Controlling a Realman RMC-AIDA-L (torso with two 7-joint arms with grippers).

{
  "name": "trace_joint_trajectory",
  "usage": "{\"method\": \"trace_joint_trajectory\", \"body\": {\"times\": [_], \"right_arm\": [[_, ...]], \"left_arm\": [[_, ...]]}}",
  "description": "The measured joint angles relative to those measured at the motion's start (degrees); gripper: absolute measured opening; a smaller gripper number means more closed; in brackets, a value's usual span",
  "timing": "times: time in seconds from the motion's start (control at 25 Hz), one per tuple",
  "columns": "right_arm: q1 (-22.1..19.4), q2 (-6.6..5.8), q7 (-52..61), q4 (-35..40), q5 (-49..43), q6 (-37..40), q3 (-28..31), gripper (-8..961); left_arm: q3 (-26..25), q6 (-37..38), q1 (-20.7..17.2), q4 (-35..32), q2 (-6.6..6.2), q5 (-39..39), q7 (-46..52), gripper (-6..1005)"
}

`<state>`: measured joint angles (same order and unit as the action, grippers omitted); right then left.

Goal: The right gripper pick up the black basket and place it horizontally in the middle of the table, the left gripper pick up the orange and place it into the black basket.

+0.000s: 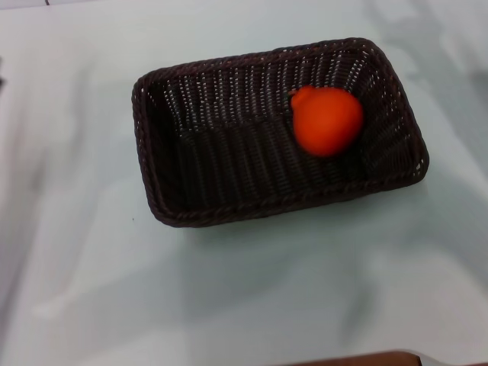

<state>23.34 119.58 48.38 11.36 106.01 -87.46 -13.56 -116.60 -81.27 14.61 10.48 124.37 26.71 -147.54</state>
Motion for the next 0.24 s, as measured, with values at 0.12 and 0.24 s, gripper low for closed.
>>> {"method": "trace_joint_trajectory", "body": {"times": [0.12,0.24], "right_arm": [[0.17,0.07,-7.54,-4.60,1.97,0.09,3.32,832],[0.46,0.13,-11.78,-7.02,2.09,0.41,5.93,832]], "left_arm": [[-3.37,-0.75,-1.01,-0.21,-0.07,-0.22,-3.32,905],[-4.22,-1.78,-1.39,-0.33,0.00,-0.41,-5.85,905]]}}
